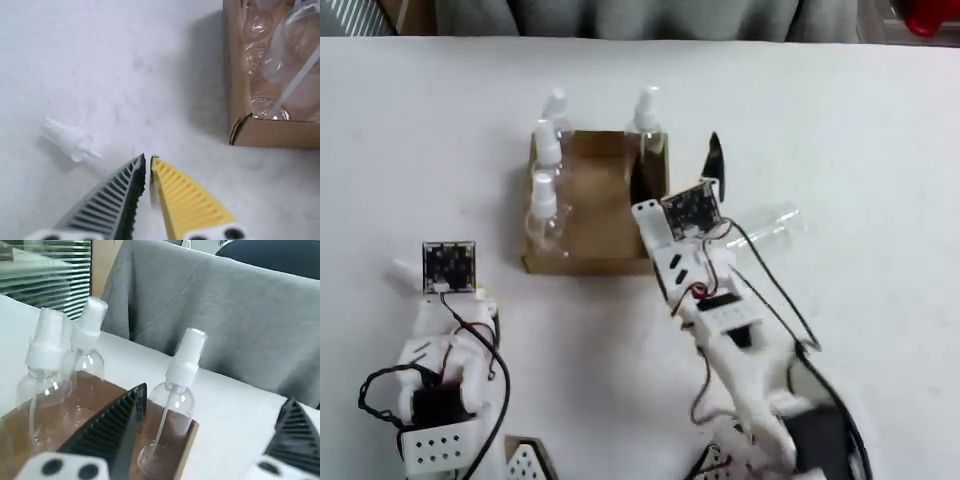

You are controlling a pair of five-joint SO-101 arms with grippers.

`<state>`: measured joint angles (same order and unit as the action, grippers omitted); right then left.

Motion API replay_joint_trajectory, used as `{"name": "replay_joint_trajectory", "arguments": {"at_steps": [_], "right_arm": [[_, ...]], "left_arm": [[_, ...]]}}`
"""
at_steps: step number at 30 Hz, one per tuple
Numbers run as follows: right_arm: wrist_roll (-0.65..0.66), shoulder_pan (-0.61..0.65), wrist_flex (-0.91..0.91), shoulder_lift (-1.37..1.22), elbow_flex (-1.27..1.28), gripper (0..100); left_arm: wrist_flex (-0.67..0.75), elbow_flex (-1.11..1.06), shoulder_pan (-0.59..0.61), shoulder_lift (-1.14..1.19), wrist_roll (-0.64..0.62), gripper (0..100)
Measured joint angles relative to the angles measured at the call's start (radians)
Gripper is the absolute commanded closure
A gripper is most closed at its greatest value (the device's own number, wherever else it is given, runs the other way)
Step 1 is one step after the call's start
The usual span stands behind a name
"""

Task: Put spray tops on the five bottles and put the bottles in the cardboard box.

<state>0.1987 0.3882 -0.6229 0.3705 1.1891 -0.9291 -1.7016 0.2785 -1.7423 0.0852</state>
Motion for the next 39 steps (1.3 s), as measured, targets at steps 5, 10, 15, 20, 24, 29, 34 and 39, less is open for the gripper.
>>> {"name": "replay_joint_trajectory", "arguments": {"at_steps": [5,10,15,20,24,29,34,39], "right_arm": [[0.0,-0.005,0.356,0.295,0.005,64.7],[0.0,-0.032,0.697,0.529,0.005,64.7],[0.002,-0.117,0.953,0.726,0.005,64.8],[0.058,-0.239,1.181,0.868,0.005,65.0],[0.23,-0.295,1.356,0.907,0.005,75.4],[0.293,-0.365,1.373,0.907,0.005,99.1],[0.298,-0.376,1.275,0.804,0.005,97.9],[0.298,-0.41,1.257,0.595,-0.097,98.2]], "left_arm": [[0.0,0.0,0.0,0.0,0.0,98],[0.0,0.0,0.0,0.0,0.0,98],[0.0,0.0,0.0,0.0,0.0,98],[0.0,0.0,0.0,0.0,0.002,98],[0.0,0.0,0.0,0.0,0.002,98],[0.0,0.0,0.0,0.0,0.002,98],[0.0,0.0,0.0,0.0,0.002,98],[0.0,0.0,0.0,0.0,0.002,98]]}}
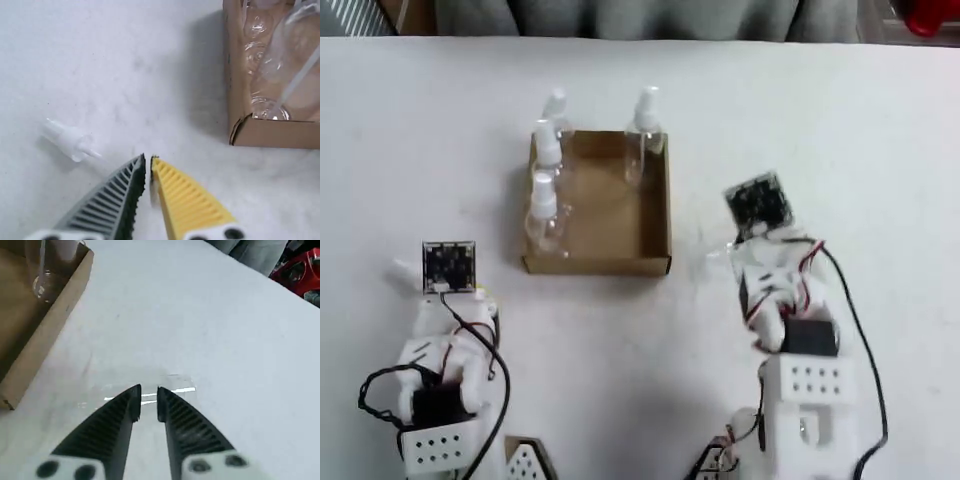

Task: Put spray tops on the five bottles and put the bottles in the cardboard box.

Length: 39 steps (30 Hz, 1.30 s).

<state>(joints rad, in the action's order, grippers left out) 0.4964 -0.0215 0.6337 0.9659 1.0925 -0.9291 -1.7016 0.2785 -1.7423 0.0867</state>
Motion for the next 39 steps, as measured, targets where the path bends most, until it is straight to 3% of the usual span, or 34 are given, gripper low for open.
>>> {"name": "replay_joint_trajectory", "arguments": {"at_steps": [17,32,39], "right_arm": [[0.0,-0.153,0.169,-1.022,-0.789,98.2],[0.0,-0.161,0.186,-1.35,-1.02,98.3],[0.101,-0.187,0.425,-1.352,-1.023,98.3]], "left_arm": [[0.0,0.0,0.0,0.0,0.0,98],[0.0,0.0,0.0,0.0,0.0,98],[0.0,0.0,0.0,0.0,0.0,98]]}}
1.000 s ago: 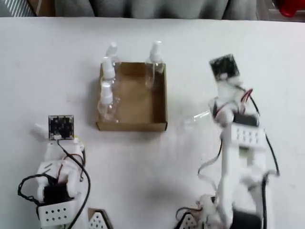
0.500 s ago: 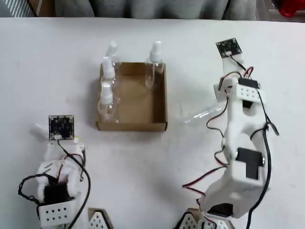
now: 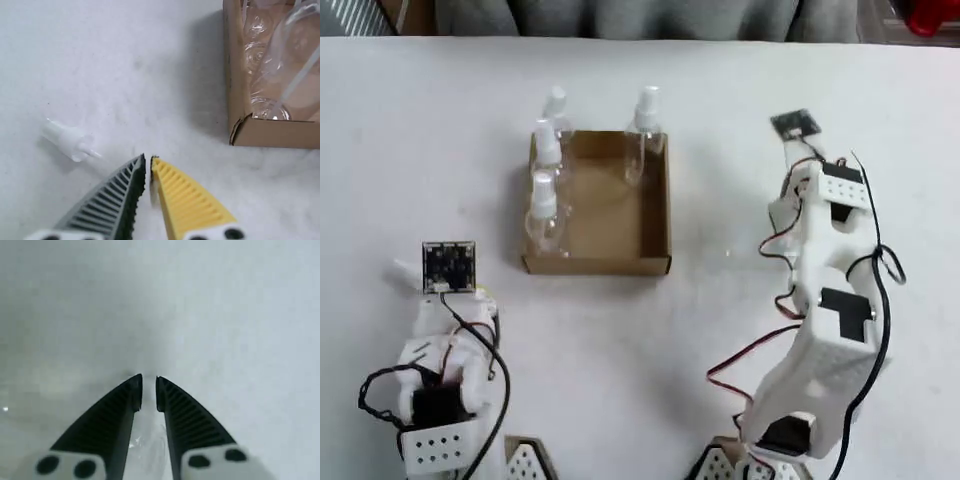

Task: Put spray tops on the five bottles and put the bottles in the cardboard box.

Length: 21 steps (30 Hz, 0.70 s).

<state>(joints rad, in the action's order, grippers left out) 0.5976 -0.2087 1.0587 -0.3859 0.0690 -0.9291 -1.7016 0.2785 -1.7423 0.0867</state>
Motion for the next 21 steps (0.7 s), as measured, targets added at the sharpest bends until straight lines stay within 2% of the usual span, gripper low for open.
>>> {"name": "replay_joint_trajectory", "arguments": {"at_steps": [5,10,17,21], "right_arm": [[0.06,-0.012,0.192,0.0,0.0,98.3],[0.071,-0.044,0.302,0.0,0.0,98.3],[0.071,-0.084,0.275,0.071,0.0,98.1],[0.153,-0.086,0.285,0.216,0.0,95.1]], "left_arm": [[0.0,0.0,0.0,0.0,0.0,98],[0.0,0.0,0.0,0.0,0.0,98],[0.0,0.0,0.0,0.0,0.0,98],[0.0,0.0,0.0,0.0,0.0,98]]}}
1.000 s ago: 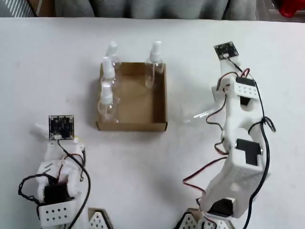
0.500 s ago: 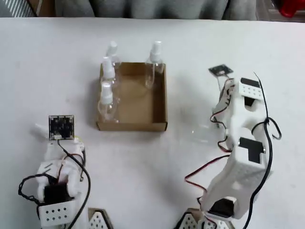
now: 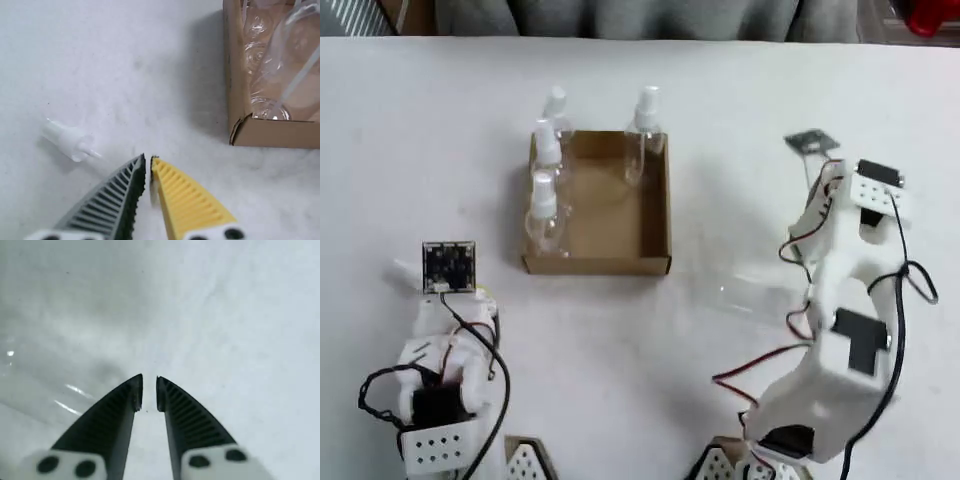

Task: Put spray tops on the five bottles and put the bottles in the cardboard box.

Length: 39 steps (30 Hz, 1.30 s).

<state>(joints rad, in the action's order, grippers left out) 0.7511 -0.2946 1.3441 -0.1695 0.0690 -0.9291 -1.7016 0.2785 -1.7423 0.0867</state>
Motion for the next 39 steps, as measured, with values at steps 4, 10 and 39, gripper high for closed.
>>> {"name": "replay_joint_trajectory", "arguments": {"at_steps": [4,10,39], "right_arm": [[0.138,0.031,0.149,0.146,-0.002,85.3],[0.315,0.127,0.341,0.279,-0.002,83.6],[0.905,0.262,-0.092,0.322,0.405,64.3]], "left_arm": [[0.0,0.0,0.0,0.0,0.0,98],[0.0,0.0,0.0,0.0,0.0,98],[0.0,0.0,0.0,0.0,0.0,98]]}}
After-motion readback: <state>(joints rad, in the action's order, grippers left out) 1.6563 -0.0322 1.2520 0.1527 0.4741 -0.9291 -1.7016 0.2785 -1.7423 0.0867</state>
